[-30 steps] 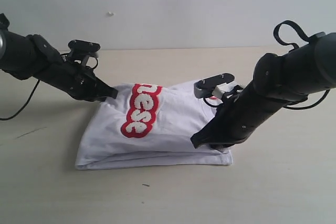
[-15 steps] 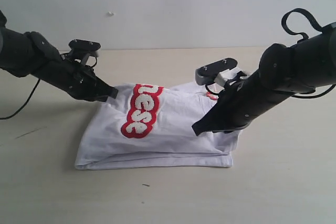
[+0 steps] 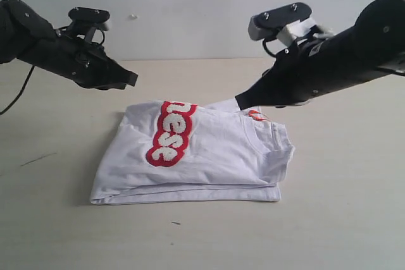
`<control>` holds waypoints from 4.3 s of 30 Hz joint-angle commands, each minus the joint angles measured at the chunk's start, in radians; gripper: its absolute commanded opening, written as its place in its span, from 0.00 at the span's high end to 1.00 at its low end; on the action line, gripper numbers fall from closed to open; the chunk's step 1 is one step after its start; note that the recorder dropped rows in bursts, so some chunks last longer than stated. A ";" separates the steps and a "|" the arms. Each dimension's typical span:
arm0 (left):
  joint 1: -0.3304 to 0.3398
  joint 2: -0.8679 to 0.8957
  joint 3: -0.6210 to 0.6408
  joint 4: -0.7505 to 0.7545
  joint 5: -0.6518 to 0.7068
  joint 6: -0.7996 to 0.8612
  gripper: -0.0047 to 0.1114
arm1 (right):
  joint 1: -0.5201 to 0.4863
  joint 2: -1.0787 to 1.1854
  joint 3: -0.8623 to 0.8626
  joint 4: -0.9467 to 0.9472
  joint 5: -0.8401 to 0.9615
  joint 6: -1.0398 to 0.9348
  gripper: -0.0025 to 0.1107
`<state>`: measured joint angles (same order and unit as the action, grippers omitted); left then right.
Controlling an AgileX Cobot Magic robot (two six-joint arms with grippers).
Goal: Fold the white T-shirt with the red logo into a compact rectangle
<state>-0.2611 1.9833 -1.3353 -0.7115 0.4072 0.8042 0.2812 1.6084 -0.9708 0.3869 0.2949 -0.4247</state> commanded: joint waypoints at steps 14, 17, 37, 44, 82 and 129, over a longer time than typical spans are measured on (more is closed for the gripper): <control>-0.005 -0.278 0.102 -0.034 -0.106 -0.001 0.96 | 0.001 -0.337 0.066 -0.005 -0.043 0.009 0.98; -0.007 -0.338 0.102 -0.036 -0.102 -0.001 0.96 | 0.001 -0.411 0.091 -0.003 -0.063 0.009 0.98; -0.007 -0.785 0.274 -0.064 -0.317 -0.051 0.96 | 0.001 -0.792 0.196 -0.004 -0.173 0.035 0.98; -0.007 -0.918 0.341 -0.064 -0.342 -0.051 0.96 | 0.001 -0.897 0.229 -0.002 -0.187 0.037 0.98; -0.007 -1.859 0.729 -0.079 -0.379 -0.079 0.96 | 0.001 -1.418 0.430 0.005 -0.286 0.115 0.98; -0.007 -1.983 0.902 -0.225 -0.333 -0.111 0.96 | 0.003 -1.608 0.668 0.050 -0.212 0.168 0.98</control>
<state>-0.2611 0.0027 -0.4383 -0.9134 0.0948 0.6995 0.2812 0.0024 -0.3293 0.4301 0.1279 -0.2572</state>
